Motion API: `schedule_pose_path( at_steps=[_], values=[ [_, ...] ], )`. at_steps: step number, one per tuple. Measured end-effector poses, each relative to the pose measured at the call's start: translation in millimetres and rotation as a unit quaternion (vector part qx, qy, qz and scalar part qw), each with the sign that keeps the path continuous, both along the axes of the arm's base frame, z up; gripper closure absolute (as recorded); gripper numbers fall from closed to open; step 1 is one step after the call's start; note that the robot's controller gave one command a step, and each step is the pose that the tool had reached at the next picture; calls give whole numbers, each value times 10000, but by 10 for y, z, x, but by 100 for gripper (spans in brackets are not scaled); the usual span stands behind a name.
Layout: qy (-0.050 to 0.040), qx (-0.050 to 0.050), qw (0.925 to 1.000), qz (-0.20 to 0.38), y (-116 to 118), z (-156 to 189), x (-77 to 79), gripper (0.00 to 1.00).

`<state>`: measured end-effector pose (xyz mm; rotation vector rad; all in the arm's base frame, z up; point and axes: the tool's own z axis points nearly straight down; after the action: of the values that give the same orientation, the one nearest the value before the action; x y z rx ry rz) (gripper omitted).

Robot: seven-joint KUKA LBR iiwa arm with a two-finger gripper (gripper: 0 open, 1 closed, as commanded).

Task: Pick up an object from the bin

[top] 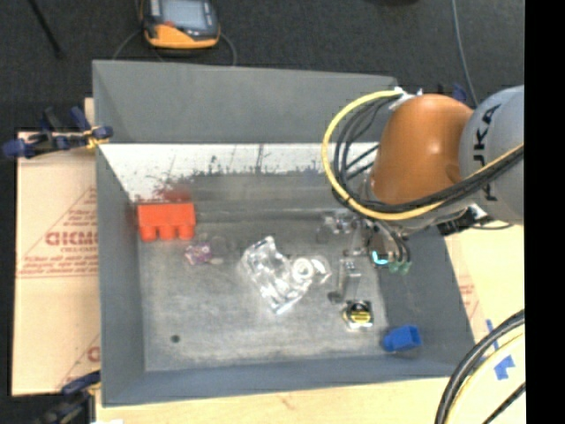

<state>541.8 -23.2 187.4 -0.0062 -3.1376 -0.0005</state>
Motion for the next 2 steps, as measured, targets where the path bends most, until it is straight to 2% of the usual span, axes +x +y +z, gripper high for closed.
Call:
schedule_pose_path(
  at_steps=[1,2],
  values=[
    [-11,-7,9999,172,-70,-1210,310,0],
    [-49,-11,9998,177,-72,-1160,330,100]
  ],
)
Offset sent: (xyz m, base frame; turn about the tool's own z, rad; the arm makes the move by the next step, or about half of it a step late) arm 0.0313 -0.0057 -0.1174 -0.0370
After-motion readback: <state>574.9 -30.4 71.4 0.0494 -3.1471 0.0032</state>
